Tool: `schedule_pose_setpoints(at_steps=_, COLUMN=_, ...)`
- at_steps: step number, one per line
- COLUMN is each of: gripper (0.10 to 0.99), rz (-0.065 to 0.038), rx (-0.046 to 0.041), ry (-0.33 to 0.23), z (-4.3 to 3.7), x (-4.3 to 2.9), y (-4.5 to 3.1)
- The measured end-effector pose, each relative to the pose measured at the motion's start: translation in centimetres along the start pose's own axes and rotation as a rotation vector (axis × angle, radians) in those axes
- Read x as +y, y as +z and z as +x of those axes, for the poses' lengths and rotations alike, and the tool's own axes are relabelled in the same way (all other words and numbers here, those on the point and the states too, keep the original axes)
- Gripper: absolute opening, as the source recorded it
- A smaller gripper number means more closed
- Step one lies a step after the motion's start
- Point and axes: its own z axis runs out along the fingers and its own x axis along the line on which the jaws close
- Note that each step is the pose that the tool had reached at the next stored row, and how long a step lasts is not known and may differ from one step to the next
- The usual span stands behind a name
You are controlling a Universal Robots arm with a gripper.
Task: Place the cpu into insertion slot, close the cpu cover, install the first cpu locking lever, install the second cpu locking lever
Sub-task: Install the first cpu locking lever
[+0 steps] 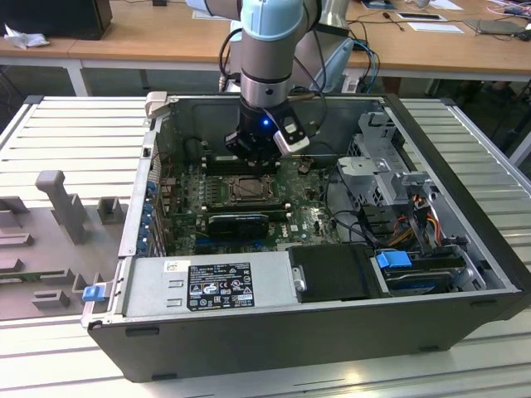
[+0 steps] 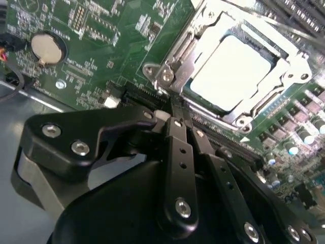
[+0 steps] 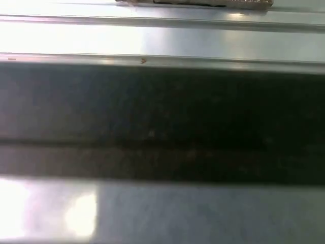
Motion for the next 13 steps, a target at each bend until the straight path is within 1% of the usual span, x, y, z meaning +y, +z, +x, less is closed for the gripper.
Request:
schedule_pose_setpoints(at_steps=2, gripper=0.106, rz=0.001, rx=0.0005, ry=0.000, z=0.01, x=-0.03, y=0.09)
schedule_pose_setpoints(at_steps=3, gripper=0.106, rz=-0.001, rx=0.0005, ry=0.000, z=0.01, x=-0.04, y=0.09)
schedule_pose_setpoints(at_steps=6, gripper=0.106, rz=-0.011, rx=-0.0006, ry=0.000, z=-0.01, x=0.00, y=0.05)
schedule_pose_setpoints(at_steps=7, gripper=0.106, rz=-0.012, rx=-0.0007, ry=0.000, z=-0.01, x=0.01, y=-0.03)
schedule_pose_setpoints(at_steps=8, gripper=0.106, rz=-0.012, rx=-0.0006, ry=0.000, z=-0.01, x=0.03, y=-0.23)
schedule_pose_setpoints(at_steps=9, gripper=0.106, rz=-0.011, rx=-0.0002, ry=0.000, z=-0.01, x=0.05, y=-0.62)
schedule_pose_setpoints(at_steps=10, gripper=0.106, rz=-0.011, rx=-0.0002, ry=0.000, z=-0.01, x=0.11, y=-1.25)
schedule_pose_setpoints(at_steps=12, gripper=0.106, rz=-0.011, rx=-0.0002, ry=0.000, z=-0.02, x=0.19, y=-2.07)
schedule_pose_setpoints(at_steps=13, gripper=0.106, rz=-0.011, rx=-0.0001, ry=0.000, z=-0.02, x=0.22, y=-2.29)
